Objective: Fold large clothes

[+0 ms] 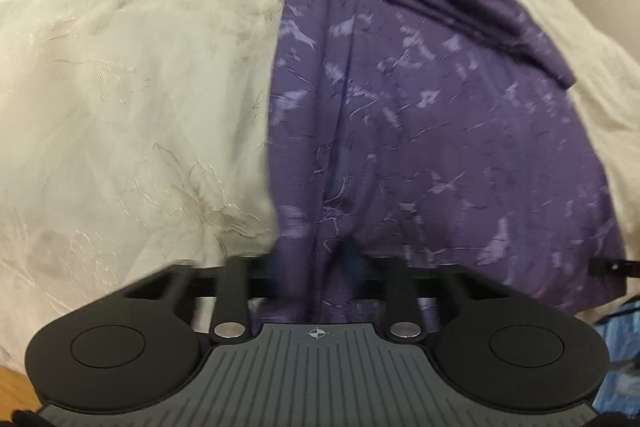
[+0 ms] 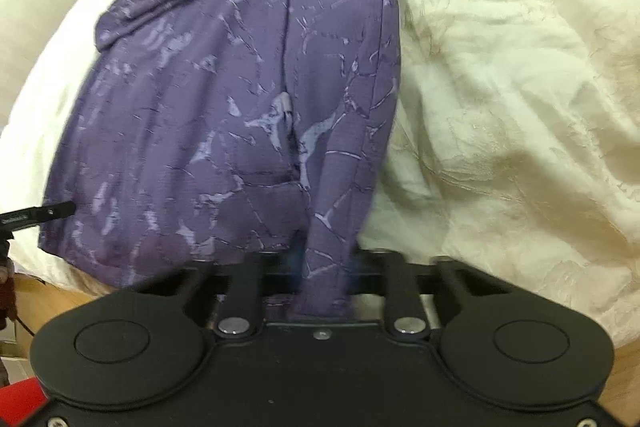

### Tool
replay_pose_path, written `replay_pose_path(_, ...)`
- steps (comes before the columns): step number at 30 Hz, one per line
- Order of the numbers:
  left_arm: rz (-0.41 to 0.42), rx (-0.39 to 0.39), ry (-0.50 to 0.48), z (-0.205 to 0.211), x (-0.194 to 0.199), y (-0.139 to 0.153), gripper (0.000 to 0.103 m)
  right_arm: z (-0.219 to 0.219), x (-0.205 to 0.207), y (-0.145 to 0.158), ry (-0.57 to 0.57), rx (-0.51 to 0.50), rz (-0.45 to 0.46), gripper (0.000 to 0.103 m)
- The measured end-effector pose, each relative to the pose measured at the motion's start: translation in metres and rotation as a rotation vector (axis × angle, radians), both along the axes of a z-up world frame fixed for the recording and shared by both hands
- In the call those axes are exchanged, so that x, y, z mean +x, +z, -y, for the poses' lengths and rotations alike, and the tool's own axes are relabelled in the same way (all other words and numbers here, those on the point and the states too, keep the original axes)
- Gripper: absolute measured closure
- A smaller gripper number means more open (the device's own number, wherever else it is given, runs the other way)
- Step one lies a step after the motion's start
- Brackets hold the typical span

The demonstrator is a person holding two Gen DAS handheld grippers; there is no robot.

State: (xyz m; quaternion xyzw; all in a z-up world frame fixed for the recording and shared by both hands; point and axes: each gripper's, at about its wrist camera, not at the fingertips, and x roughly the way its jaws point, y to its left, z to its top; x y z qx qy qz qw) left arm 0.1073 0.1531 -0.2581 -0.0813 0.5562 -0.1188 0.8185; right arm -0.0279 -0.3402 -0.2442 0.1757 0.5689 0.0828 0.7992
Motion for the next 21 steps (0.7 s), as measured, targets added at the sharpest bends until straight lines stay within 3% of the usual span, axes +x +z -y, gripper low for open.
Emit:
replay_pose_path(2,0.009,-0.060,0.031,-0.006,-0.003,0.007,0.088,0.006,-0.004,0.009,-0.013,0.062,0.030,0.083)
replay_pose_path(11,0.106,-0.346,0.183,-0.032,-0.003,0.064,0.090,0.038,0.000,0.066,-0.135,0.249,0.202,0.086)
replay_pose_path(13,0.137,-0.388,0.217,-0.035,0.005,0.074,0.095,0.044,0.007,0.079,-0.181,0.281,0.240,0.086)
replay_pose_path(16,0.189,-0.445,0.276,-0.045,0.022,0.091,0.095,0.046,0.024,0.095,-0.243,0.304,0.291,0.086)
replay_pose_path(21,0.243,-0.484,0.278,-0.050,0.066,0.105,0.095,0.054,0.058,0.111,-0.338,0.323,0.354,0.086)
